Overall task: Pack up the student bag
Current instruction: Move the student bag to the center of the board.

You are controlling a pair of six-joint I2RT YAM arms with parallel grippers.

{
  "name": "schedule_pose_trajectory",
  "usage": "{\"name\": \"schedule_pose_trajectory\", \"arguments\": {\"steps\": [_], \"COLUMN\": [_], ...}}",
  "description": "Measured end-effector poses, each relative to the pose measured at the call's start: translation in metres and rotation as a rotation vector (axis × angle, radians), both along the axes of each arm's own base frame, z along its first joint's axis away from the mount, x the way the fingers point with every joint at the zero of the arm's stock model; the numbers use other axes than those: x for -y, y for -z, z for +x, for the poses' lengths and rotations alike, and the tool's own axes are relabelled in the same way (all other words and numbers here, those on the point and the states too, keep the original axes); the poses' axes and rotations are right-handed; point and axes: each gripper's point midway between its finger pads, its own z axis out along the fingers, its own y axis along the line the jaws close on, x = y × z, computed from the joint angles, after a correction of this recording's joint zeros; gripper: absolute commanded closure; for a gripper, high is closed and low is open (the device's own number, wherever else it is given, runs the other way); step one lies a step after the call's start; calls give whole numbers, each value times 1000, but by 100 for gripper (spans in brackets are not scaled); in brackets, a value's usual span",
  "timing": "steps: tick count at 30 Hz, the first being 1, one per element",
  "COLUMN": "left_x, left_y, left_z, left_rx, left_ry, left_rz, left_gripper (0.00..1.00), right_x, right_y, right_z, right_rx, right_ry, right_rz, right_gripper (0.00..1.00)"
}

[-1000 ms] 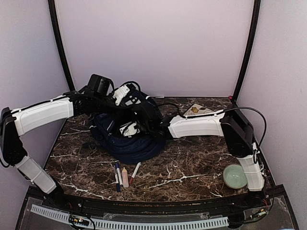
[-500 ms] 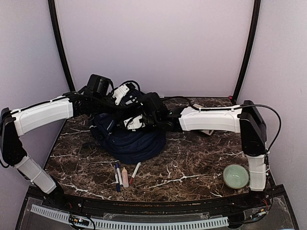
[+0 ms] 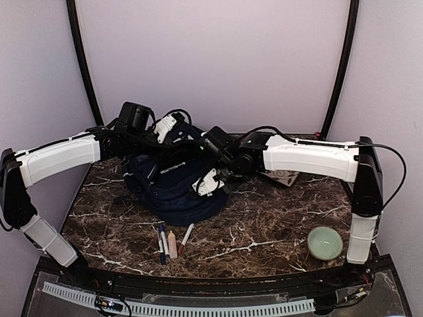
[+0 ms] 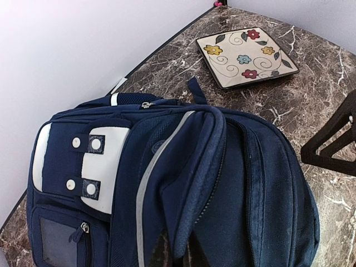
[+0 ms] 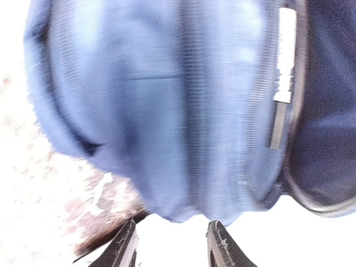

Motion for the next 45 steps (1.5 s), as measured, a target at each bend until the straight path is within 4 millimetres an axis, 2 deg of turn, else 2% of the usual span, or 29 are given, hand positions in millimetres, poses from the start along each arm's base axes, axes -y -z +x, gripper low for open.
{"name": "schedule_pose_trajectory", "arguments": {"steps": [4,7,10,15,21,24,25,26,29,32,35,37,41,45], "left_x": [1,1,2,3,3,3,3,3,2,2,2,2,2,3], "left_y": [0,1,1,2,3,3,4,4,5,7,6,6,6,6], "left_z": [0,-1,-1,-2,-3,-3,-3,-3,-4,-5,-5,-5,-5,-5], "left_rx": [-8,-13,-17,-21,-27,-29,-30,-30,-34,-44,-42,-41,-41,-42], "left_ry": [-1,0,2,6,10,10,10,10,11,11,12,13,13,16], "left_rz": [-10,-14,-18,-19,-18,-17,-17,-17,-14,-7,-9,-11,-11,-13], "left_gripper": [100,100,100,100,100,100,100,100,100,100,100,100,100,100], "right_x": [10,1,-13,-24,-32,-37,-38,-40,-70,-98,-114,-119,-117,-107], "right_y": [14,27,47,75,94,95,93,90,85,57,33,25,30,52], "right_z": [-15,-22,-29,-38,-42,-45,-46,-48,-95,-128,-157,-177,-199,-203], "right_rx": [-53,-78,-98,-120,-120,-117,-116,-117,-385,-585,-724,-792,-858,-892], "right_ry": [-17,-38,-63,-88,-97,-102,-106,-111,-193,-178,-198,-215,-218,-174], "right_rz": [-93,-144,-187,-254,-302,-307,-307,-307,-133,52,155,182,171,127], "right_gripper": [58,58,58,58,58,58,46,61,63,63,64,65,69,72]}}
